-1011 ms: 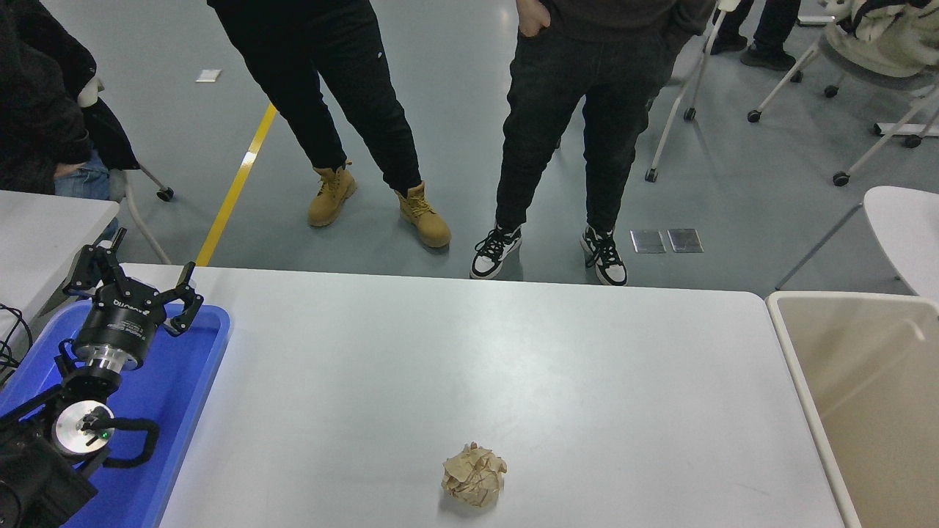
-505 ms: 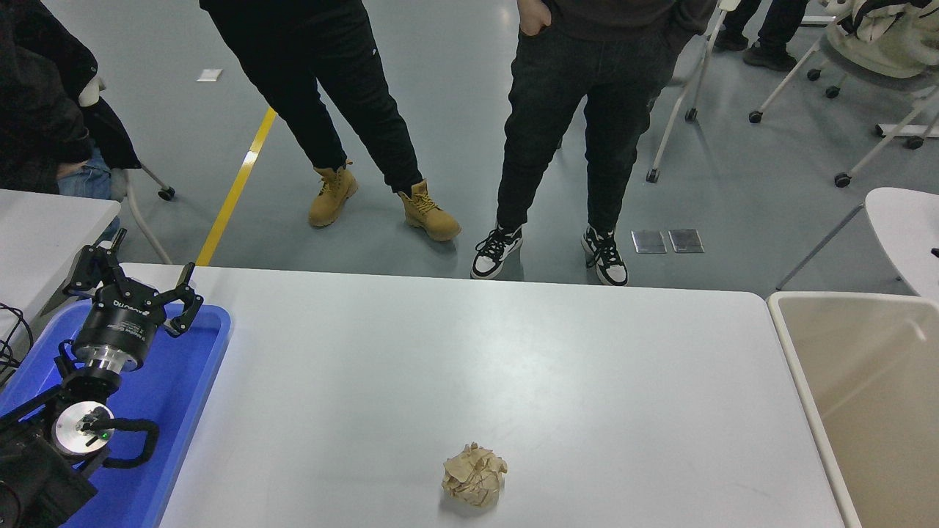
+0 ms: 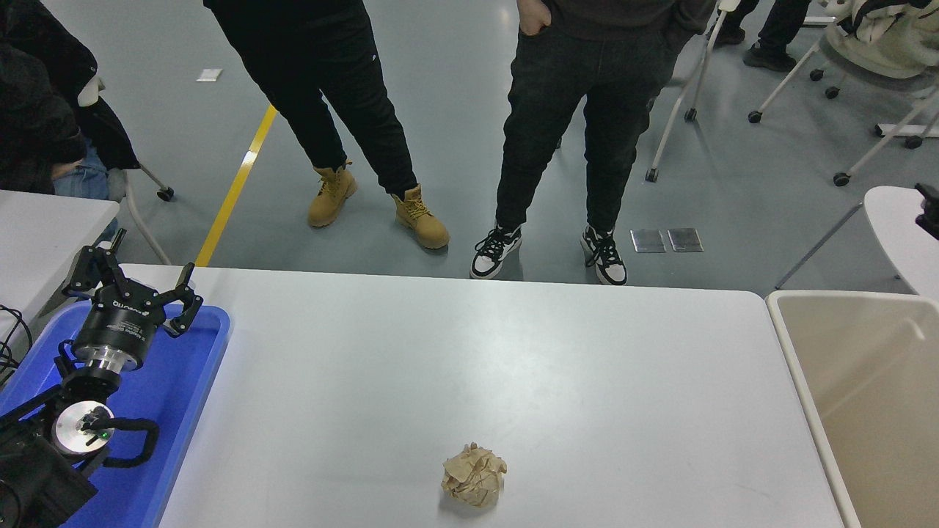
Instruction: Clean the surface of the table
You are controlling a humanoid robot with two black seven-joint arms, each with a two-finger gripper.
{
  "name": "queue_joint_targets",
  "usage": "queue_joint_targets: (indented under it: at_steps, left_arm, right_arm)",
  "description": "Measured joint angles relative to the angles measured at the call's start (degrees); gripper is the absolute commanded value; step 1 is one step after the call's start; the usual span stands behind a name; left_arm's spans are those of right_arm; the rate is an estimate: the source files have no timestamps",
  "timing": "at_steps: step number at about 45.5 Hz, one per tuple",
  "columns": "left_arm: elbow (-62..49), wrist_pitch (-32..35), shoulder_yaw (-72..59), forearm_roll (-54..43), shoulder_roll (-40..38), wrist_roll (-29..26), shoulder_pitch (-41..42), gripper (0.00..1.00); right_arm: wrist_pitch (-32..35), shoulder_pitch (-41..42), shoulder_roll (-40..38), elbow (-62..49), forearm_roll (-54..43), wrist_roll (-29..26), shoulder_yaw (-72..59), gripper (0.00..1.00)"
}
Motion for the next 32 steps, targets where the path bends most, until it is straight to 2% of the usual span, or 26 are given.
queue_joint_targets:
  at_steps: [15, 32]
  left_arm:
    - [0.0, 0.0, 0.0, 0.0, 0.0, 0.0, 0.0, 1.00]
    - [0.0, 0.0, 0.0, 0.0, 0.0, 0.0, 0.0, 1.00]
  right_arm:
    - [-0.4, 0.3, 2.5, 4.9, 0.2, 3.4, 1.7, 0.99]
    - [-1.6, -5.1, 4.9, 10.5, -0.3, 8.0, 4.0, 0.99]
